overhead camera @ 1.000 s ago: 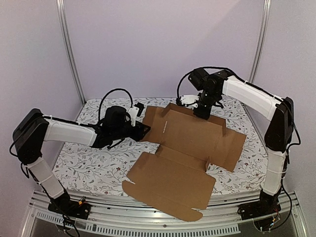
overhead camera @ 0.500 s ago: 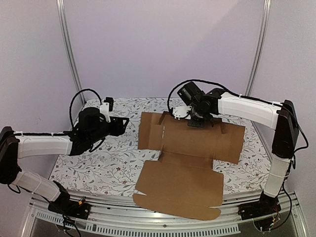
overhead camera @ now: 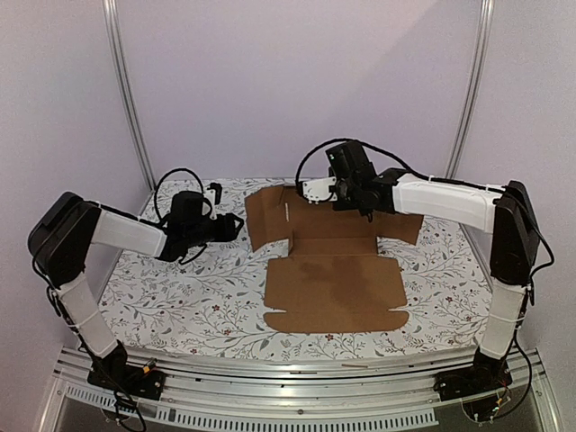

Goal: Fold the paper box

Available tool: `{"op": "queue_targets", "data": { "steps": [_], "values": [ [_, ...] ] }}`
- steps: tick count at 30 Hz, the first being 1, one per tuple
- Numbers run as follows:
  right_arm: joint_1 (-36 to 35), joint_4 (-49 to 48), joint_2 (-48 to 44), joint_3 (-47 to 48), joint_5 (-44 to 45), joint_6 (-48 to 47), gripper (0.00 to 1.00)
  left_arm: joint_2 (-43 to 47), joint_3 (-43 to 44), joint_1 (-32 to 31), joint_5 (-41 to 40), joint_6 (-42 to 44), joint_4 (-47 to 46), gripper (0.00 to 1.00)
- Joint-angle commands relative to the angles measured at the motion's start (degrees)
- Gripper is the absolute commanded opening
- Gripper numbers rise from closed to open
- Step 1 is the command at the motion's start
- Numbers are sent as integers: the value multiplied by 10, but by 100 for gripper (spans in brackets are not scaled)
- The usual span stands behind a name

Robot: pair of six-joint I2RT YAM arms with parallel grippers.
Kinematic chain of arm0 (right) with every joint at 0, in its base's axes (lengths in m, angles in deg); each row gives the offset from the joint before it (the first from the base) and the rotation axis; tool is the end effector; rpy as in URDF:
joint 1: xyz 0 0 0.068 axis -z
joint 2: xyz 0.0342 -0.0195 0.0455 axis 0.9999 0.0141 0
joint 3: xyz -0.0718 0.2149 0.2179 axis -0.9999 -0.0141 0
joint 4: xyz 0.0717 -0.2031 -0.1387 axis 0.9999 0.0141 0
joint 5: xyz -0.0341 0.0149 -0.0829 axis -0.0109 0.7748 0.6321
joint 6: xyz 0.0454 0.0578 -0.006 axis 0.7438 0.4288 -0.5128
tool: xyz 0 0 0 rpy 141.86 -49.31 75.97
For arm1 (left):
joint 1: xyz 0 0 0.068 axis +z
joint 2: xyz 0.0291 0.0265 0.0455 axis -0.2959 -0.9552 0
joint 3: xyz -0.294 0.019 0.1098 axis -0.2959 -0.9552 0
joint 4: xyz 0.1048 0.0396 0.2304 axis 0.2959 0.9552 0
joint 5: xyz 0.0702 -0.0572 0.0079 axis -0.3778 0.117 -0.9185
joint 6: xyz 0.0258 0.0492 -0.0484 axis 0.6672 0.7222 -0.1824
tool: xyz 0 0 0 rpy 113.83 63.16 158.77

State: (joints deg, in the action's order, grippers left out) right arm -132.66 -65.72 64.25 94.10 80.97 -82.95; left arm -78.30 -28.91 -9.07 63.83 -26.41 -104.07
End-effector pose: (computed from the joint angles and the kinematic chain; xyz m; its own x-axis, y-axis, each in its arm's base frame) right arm 0.3662 0.3018 0.3141 0.0904 -0.9954 -0.0315 -0.4684 -0.0146 -0.8834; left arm 0.3443 -0.1716 0.2033 -0.5450 -0.1572 -0.8236 0.2733 0.8953 -0.3518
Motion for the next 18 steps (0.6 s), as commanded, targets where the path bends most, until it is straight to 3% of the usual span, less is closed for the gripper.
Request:
{"op": "queue_targets", "data": {
  "steps": [1,11,18],
  "values": [
    [2,-73,22,-18,-12,-50,0,-48,32,5,110,9,-65,56],
    [-17,-136,-11,-128,14,-31,0,-95,50,-7,198,-2,-124,52],
    [-34,-141,-27,-161,38,-18,0,-102,76,-58,212,77,-76,55]
  ]
}}
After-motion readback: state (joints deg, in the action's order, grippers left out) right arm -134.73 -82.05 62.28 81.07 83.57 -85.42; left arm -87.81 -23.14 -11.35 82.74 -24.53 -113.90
